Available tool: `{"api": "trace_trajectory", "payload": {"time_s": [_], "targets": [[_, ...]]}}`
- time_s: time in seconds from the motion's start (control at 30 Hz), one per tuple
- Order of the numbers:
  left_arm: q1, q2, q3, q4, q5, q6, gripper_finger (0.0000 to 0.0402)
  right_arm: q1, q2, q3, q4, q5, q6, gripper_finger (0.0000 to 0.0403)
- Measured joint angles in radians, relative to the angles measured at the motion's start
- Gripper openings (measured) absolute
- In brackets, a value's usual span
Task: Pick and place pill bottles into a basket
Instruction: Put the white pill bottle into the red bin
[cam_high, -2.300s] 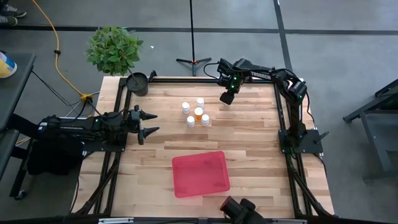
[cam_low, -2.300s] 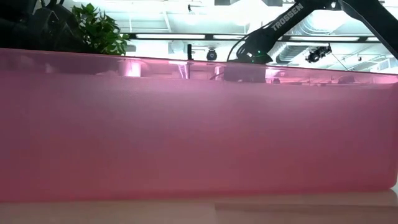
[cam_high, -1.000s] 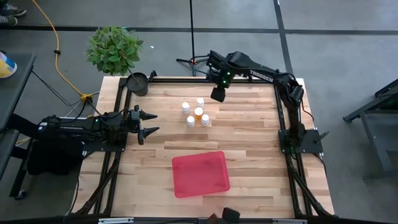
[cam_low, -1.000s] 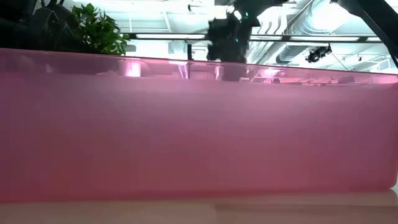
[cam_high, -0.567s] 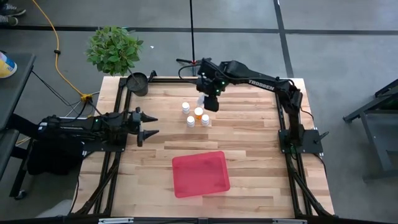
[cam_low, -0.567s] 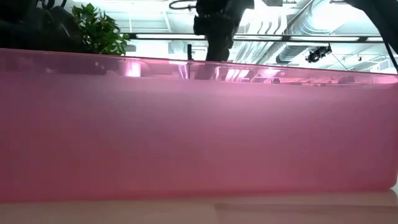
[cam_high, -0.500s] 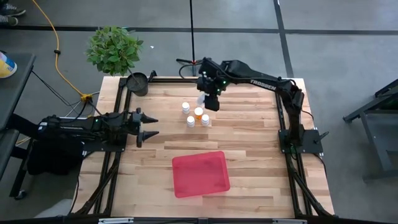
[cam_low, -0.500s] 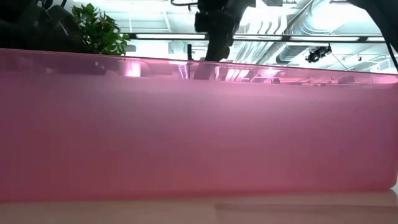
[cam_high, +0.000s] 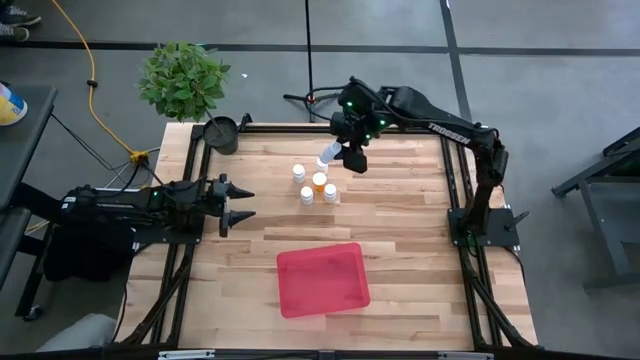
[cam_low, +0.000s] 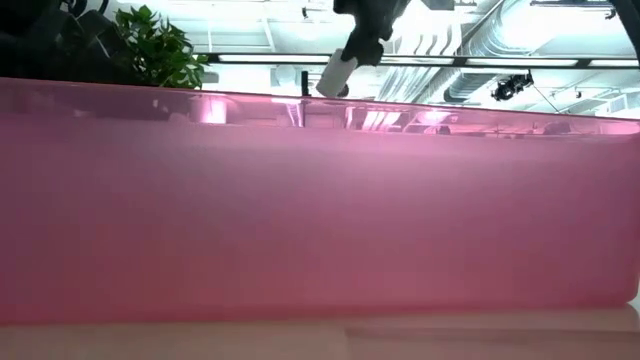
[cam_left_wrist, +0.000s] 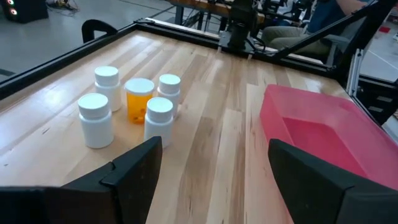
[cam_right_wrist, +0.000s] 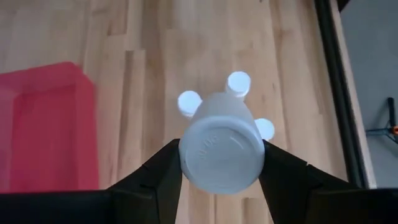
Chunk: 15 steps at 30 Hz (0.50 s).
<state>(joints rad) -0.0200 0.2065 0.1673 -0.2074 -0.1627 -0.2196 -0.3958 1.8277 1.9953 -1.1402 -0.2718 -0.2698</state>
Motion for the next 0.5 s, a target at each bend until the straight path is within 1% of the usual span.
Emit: {"api": "trace_trajectory", "payload": {"time_s": [0.1, 0.2, 0.27, 0.33, 0.5], "targets": [[0.000, 0.000, 0.000, -0.004, -0.001, -0.016, 0.0328, 0.004, -0.063, -0.122, 0.057, -0.015, 0.000, 0.0173], [0.000, 0.000, 0.000, -0.004, -0.002, -0.017, 0.0328, 0.002, -0.170, -0.328, 0.195, -0.027, 0.008, 0.0173], [0.000, 0.000, 0.000, -0.005, -0.002, -0.018, 0.0328, -0.004, -0.262, -0.492, 0.331, -0.055, 0.035, 0.0173], [0.000, 0.000, 0.000, -0.005, -0.002, -0.018, 0.0328, -0.010, -0.364, -0.659, 0.507, -0.084, 0.067, 0.0173], [0.000, 0.000, 0.000, 0.008, -0.015, -0.022, 0.0328, -0.001, -0.583, -1.010, 0.902, -0.086, 0.158, 0.0173]]}}
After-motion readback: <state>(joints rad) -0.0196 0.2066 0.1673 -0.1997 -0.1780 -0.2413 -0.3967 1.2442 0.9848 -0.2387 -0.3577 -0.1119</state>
